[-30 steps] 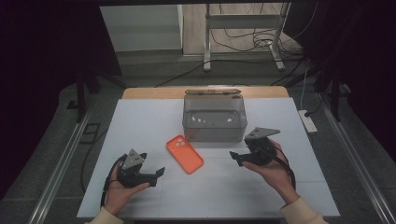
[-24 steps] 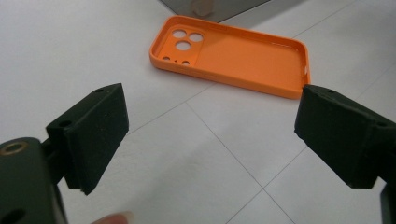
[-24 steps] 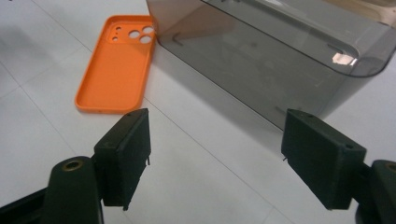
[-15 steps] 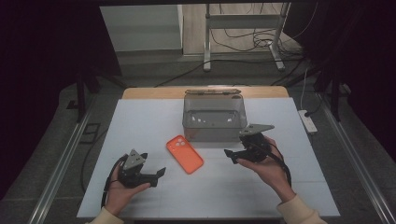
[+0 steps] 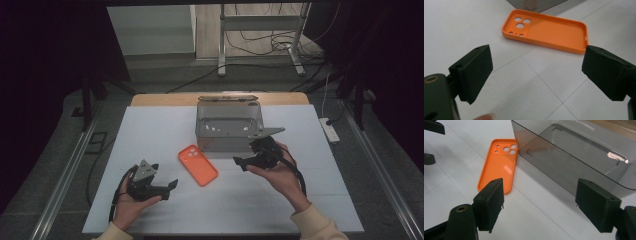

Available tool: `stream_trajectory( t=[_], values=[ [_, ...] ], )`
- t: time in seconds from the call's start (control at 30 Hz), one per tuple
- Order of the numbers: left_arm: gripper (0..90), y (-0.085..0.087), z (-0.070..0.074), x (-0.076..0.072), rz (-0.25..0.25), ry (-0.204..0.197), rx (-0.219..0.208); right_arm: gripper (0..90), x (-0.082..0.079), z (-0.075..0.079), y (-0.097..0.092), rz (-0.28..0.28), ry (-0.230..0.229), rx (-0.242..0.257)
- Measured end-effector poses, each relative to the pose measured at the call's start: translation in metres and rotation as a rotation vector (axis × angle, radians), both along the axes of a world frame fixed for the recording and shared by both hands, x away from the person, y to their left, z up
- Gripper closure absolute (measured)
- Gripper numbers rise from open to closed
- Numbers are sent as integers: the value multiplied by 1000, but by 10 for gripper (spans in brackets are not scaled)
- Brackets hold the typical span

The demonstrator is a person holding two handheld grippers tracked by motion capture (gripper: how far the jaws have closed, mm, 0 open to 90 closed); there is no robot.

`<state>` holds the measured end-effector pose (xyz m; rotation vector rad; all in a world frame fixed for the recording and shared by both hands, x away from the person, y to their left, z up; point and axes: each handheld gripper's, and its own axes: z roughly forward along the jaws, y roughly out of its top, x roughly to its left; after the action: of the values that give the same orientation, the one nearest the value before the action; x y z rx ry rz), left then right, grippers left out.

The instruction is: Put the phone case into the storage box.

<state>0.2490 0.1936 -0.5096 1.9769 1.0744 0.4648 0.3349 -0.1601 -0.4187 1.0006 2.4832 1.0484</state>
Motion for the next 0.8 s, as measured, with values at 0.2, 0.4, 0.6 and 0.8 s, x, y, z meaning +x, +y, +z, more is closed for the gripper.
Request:
stream_trajectory(
  t=[0.2,0.4,0.6,0.8],
  values=[
    [100,-1,-1,0,-4,-1,9,242,2,2,7,9,11,-11],
    [99,-1,-1,1,-7,0,8,243,5,3,14,12,26,-13],
    [100,-1,0,0,-5,-1,8,242,8,0,22,35,42,-27],
    [100,0,0,1,-5,-3,9,245,11,0,29,42,44,-29]
  ],
)
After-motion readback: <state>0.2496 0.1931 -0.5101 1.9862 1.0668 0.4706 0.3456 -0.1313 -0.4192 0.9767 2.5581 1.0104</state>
